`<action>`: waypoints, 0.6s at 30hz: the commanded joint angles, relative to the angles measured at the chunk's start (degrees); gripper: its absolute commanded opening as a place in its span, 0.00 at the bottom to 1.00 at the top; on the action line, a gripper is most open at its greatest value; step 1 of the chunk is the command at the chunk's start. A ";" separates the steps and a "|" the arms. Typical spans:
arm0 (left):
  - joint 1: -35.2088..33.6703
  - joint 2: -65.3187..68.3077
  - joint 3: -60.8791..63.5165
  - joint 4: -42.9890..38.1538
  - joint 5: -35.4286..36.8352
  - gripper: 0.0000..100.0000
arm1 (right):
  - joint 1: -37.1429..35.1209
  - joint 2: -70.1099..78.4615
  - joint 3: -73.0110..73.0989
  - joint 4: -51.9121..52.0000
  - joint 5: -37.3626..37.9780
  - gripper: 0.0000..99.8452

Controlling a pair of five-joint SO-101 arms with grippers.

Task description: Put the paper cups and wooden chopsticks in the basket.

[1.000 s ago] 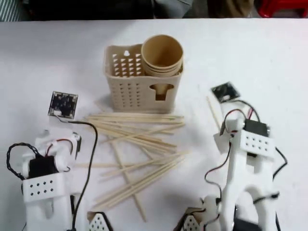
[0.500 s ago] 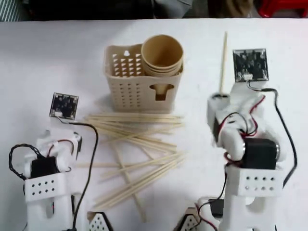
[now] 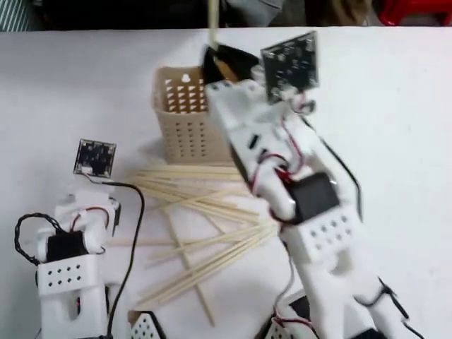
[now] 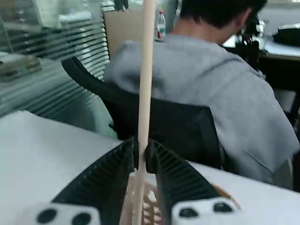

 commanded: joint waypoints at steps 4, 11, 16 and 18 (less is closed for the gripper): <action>-0.22 -1.10 -0.44 -1.76 0.44 0.12 | -2.59 12.00 -2.64 -17.36 -0.09 0.02; -0.22 -1.10 -0.35 -1.76 0.44 0.11 | -2.24 17.71 -2.55 -18.42 -0.18 0.02; -0.22 -1.10 -0.35 -1.76 0.44 0.11 | -2.07 17.80 -1.49 -18.33 -0.18 0.08; -0.22 -1.10 -0.35 -1.76 0.44 0.11 | -2.15 17.36 -0.70 -18.24 -0.18 0.13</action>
